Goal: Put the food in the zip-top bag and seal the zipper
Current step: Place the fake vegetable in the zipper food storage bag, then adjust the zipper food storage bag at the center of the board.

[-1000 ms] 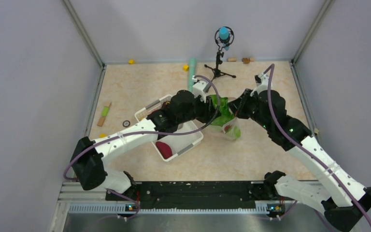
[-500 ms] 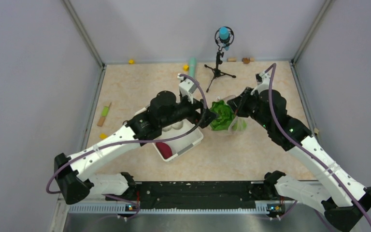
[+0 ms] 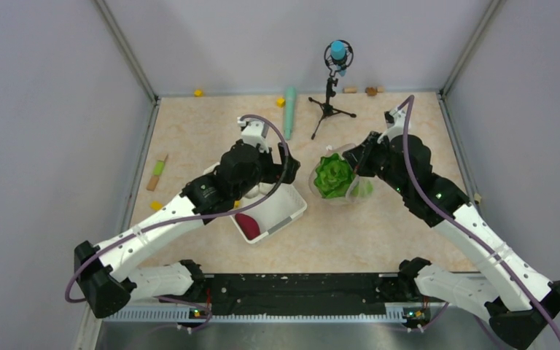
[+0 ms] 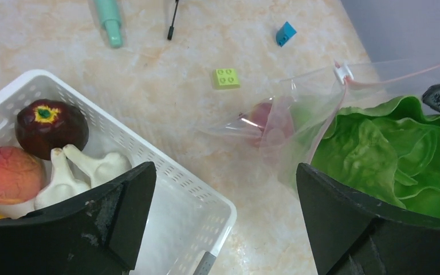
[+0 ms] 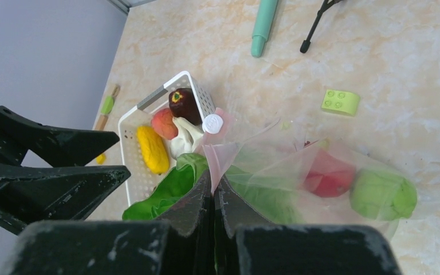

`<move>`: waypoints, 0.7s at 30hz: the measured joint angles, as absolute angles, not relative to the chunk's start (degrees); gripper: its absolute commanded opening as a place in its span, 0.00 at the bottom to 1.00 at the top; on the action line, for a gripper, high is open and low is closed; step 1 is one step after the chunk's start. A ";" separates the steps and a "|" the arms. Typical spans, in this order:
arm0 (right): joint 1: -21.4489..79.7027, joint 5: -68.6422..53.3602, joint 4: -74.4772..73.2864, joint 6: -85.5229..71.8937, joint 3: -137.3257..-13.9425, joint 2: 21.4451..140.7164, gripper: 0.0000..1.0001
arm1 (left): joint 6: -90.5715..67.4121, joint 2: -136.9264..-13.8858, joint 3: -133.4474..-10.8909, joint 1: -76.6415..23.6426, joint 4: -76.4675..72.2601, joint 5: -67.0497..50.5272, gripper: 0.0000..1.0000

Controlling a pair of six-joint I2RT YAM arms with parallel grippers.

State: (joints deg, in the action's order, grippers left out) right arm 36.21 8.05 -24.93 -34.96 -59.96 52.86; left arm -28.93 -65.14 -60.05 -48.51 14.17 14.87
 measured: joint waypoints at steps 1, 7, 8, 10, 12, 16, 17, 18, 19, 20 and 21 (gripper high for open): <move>36.21 8.05 -24.93 -34.96 -59.96 52.95 0.00 | -29.26 -65.17 -59.57 -48.21 14.28 14.72 0.97; 36.21 7.81 -24.93 -34.96 -59.96 53.12 0.00 | -30.13 -67.35 -59.24 -48.10 14.31 9.72 0.97; 36.21 7.79 -24.95 -34.96 -59.96 53.12 0.00 | -30.15 -68.03 -59.24 -48.10 14.15 8.69 0.97; 36.21 7.66 -24.95 -34.96 -59.96 53.12 0.00 | -30.15 -69.17 -59.22 -48.10 14.04 6.76 0.97; 36.23 7.49 -24.93 -34.96 -59.96 53.12 0.00 | -30.15 -69.84 -59.07 -48.10 13.82 5.17 0.96; 36.23 6.90 -24.88 -34.96 -59.96 53.12 0.00 | -30.37 -70.13 -58.59 -48.10 12.84 1.72 0.85; 36.23 6.76 -24.88 -34.96 -59.96 53.12 0.00 | -30.50 -70.32 -58.59 -48.10 12.47 0.84 0.80; 36.23 6.57 -24.88 -34.96 -59.96 53.12 0.00 | -30.63 -70.65 -58.59 -48.10 11.94 0.16 0.73; 36.23 6.37 -24.84 -34.96 -59.96 53.12 0.00 | -30.85 -71.20 -58.59 -48.10 11.35 -0.58 0.67; 36.23 6.26 -24.82 -34.96 -59.96 53.12 0.00 | -31.07 -71.85 -58.59 -48.10 10.92 -0.99 0.61; 36.23 6.13 -24.80 -34.96 -59.96 53.12 0.00 | -31.29 -72.55 -58.61 -48.10 10.52 -1.58 0.57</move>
